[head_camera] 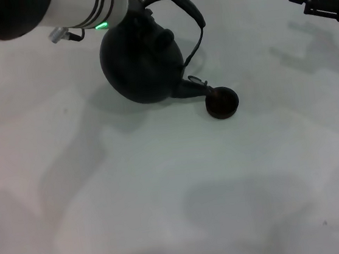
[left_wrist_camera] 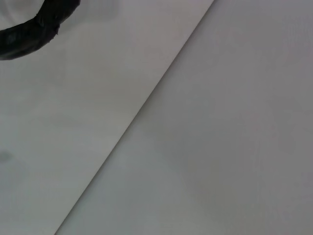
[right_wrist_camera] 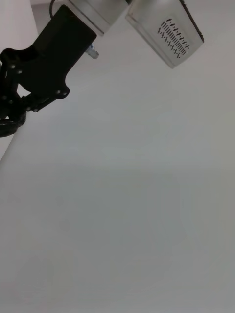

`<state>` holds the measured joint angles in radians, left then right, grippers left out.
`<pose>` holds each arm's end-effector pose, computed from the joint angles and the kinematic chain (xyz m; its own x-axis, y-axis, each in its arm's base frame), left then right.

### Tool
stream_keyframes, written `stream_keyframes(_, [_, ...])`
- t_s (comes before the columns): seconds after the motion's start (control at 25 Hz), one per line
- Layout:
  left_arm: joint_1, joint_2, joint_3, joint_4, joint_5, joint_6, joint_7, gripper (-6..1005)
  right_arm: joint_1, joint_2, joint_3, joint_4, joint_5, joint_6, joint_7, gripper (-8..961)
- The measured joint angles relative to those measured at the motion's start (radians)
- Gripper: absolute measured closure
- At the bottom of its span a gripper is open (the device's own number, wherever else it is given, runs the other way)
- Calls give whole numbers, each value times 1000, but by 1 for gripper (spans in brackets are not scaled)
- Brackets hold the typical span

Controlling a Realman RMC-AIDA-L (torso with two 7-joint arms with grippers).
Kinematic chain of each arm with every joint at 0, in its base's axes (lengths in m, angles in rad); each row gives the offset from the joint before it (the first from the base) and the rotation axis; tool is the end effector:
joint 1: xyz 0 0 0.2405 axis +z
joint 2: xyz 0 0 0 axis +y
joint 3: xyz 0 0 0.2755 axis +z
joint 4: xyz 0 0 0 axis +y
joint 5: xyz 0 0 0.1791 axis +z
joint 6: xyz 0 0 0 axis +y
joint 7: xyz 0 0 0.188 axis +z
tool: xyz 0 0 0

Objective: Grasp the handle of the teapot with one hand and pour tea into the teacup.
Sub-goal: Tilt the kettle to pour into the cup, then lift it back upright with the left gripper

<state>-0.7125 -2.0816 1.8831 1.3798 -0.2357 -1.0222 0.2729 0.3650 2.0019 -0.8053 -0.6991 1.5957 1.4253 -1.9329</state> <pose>-0.1336 0.4052 -0.0909 0.9468 0.2694 -0.1762 0.0787 -0.7244 -0.6849 0.2688 0.3459 0.0246 0.7473 -0.1142 -0.6545 -0.4971 -0.7497 -0.4368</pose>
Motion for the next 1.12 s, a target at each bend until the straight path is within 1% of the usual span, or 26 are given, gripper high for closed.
stream_keyframes(0.52, [-20, 0, 11, -11, 18, -17, -8, 862, 3, 0, 0, 20, 1, -3, -9, 77])
stream_keyframes(1.12, [-21, 0, 5, -21, 15, -19, -9, 864, 5, 0, 0, 27, -1, -10, -11, 77])
